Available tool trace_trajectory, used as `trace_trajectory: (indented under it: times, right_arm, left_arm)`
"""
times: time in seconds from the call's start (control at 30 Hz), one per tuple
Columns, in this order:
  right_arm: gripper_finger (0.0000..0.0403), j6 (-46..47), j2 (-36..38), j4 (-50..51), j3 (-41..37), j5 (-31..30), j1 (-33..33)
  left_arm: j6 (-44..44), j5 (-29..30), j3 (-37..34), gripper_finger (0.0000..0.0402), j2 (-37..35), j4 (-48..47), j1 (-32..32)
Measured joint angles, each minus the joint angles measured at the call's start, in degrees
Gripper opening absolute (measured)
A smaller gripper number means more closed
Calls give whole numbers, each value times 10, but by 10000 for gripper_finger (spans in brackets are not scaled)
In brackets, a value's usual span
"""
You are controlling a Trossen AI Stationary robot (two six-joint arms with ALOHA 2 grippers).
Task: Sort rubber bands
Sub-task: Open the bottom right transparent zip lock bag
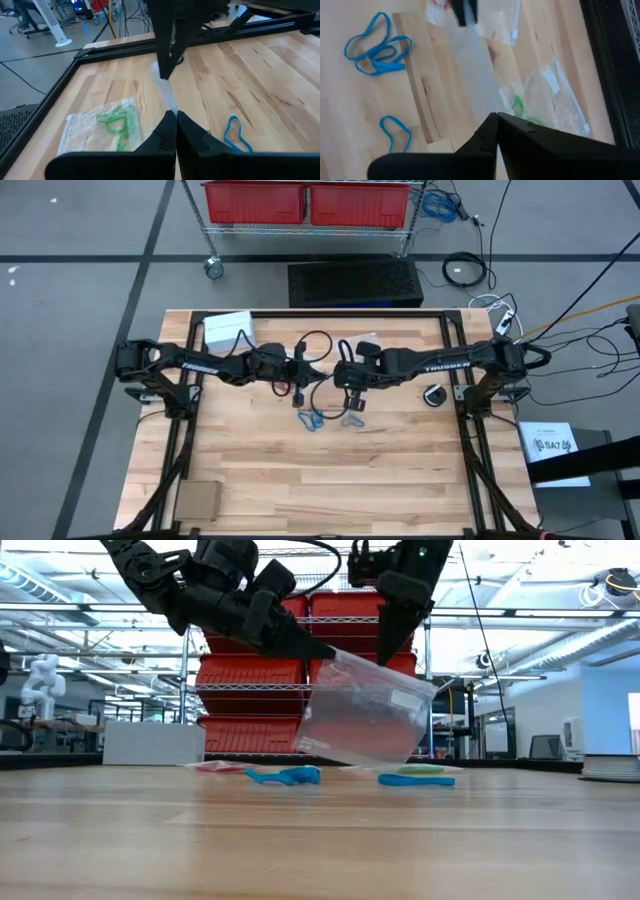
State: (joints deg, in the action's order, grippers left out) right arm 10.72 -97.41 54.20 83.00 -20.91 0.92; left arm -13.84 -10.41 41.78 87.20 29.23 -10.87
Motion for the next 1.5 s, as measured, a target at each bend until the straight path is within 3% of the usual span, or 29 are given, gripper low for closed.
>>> trace_trajectory:
  times: [0.67,1.0,1.3,1.5]
  right_arm:
    - [0,-26,-4,-4,0,-28,-4]
    - [0,-15,-28,-34,0,62,-6]
    - [0,71,0,-26,0,65,7]
    - [0,65,-23,-29,0,76,4]
  left_arm:
    - [0,0,0,0,0,-2,0]
    - [0,0,0,0,0,-2,0]
    - [1,0,0,0,0,-7,0]
    - [1,1,0,0,0,-7,0]
